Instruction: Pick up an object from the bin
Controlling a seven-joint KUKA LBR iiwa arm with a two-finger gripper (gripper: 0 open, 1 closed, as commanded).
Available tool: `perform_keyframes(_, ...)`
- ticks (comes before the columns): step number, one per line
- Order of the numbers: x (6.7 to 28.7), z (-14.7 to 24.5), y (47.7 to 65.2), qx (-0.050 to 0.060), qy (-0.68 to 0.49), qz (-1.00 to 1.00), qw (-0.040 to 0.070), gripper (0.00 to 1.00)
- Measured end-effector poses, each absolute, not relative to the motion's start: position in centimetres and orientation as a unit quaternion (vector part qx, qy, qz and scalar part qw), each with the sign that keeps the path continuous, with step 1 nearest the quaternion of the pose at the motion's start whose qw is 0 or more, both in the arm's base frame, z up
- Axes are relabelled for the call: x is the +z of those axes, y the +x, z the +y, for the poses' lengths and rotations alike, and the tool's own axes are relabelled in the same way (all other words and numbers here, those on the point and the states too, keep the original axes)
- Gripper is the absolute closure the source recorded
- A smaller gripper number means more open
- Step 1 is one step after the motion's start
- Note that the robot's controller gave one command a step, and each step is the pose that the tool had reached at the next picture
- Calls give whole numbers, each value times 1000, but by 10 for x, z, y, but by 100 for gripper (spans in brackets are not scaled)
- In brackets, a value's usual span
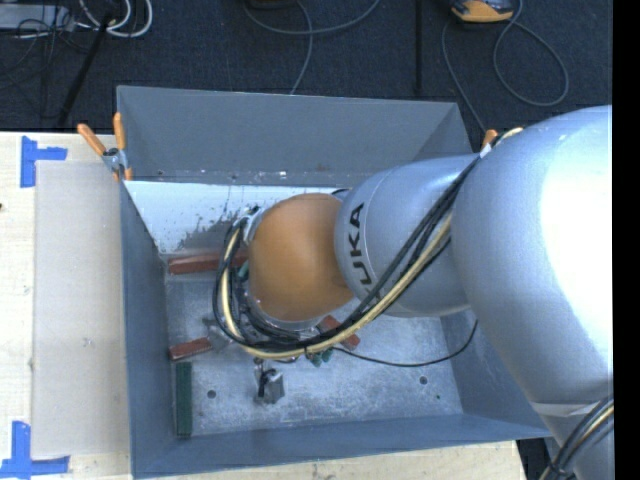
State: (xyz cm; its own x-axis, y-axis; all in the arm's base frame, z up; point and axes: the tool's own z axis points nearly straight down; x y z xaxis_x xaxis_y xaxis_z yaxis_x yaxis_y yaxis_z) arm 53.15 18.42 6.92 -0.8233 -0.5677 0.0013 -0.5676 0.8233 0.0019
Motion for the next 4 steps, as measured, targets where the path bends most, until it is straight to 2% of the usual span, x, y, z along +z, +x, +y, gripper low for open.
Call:
perform_keyframes(1,121,103,541,1,437,-900,-1,0)
perform_keyframes(2,108,177,573,-2,448,-894,-2,0)
perform_keyframes(3,67,187,591,-1,454,-891,-1,0)
perform_keyframes(4,69,186,591,-1,453,-892,0,100)
